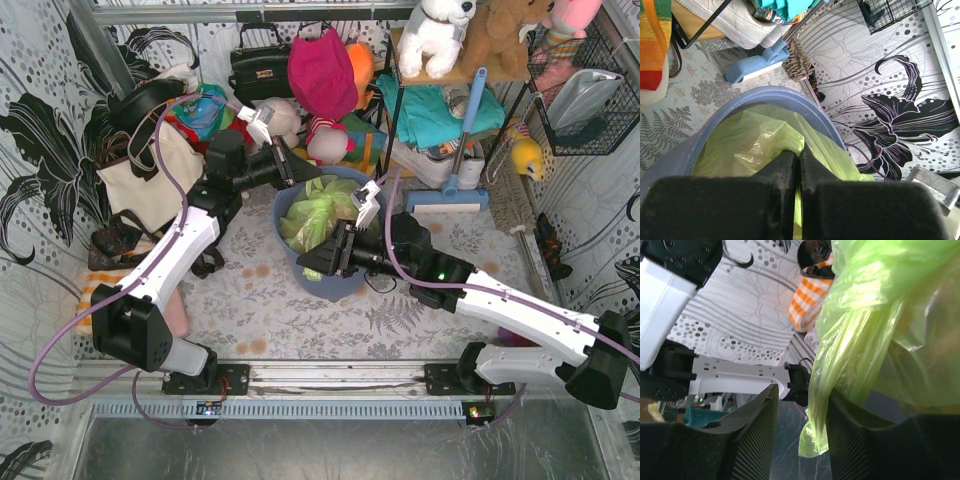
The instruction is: Tie the trash bag
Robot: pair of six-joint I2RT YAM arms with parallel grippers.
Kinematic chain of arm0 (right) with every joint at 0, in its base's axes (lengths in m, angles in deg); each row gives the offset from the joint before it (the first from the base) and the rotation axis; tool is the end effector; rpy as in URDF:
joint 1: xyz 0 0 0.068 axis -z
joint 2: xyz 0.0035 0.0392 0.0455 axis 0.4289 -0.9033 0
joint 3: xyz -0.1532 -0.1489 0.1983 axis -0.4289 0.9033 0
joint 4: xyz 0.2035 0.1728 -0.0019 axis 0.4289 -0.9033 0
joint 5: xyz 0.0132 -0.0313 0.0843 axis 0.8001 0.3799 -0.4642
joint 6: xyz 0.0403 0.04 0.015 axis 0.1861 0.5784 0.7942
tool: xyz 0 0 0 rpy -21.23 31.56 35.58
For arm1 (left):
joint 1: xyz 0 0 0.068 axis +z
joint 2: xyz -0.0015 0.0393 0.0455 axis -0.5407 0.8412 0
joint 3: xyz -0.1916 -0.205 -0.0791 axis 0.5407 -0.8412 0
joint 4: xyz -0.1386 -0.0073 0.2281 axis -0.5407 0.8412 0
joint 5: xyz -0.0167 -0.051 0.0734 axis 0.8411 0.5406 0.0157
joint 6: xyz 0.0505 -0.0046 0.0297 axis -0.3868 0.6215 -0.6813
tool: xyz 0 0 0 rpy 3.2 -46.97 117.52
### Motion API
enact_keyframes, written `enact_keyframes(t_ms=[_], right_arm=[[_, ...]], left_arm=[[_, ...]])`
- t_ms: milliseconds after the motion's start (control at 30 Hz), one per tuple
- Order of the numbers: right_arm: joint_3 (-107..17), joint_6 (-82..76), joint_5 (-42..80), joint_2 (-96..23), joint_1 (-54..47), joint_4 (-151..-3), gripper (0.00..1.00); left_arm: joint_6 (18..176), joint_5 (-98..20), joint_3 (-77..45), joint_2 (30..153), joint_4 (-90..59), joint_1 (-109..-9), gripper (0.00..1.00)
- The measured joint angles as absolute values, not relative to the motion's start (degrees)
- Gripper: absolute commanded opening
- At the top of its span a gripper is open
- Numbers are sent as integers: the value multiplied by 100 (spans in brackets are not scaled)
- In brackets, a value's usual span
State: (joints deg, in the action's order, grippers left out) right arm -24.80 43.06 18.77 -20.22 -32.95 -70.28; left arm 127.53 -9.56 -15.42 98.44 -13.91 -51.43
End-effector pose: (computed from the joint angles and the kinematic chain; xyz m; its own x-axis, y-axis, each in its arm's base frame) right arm 0.1380 0.2344 0.3814 -0.7446 0.2955 -0.5985 -0.5281 0.2875 0.7990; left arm 0.3190 -0.1354 0.3952 -0.6596 -0.3344 -0.6731 0.5154 0.4506 -0.7289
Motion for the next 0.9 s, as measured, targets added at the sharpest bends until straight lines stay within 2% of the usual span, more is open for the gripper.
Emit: enact_keyframes(t_ms=[467,667,733,767,900], right_arm=[[-1973,4325,664,-2197,-3148,-5887,39],[-1626,4325,413,-2197,-3078,-5162,31],[-1542,4321,371,-2207,-3070,-4956,32],[-1507,4301,332,-2269,-3048,-4583,35],[-1451,4209,362,-2304,-3048,-4172,35]], left_arm=[[12775,-956,-1573,9844,-1399,-5141,10],[12794,-956,-1573,9844,-1417,-5143,10],[12799,-956,-1575,9844,-1434,-5141,10],[12816,-956,-1575,9844,-1437,-5141,10],[12838,-956,-1577,9844,-1439,-5143,10]])
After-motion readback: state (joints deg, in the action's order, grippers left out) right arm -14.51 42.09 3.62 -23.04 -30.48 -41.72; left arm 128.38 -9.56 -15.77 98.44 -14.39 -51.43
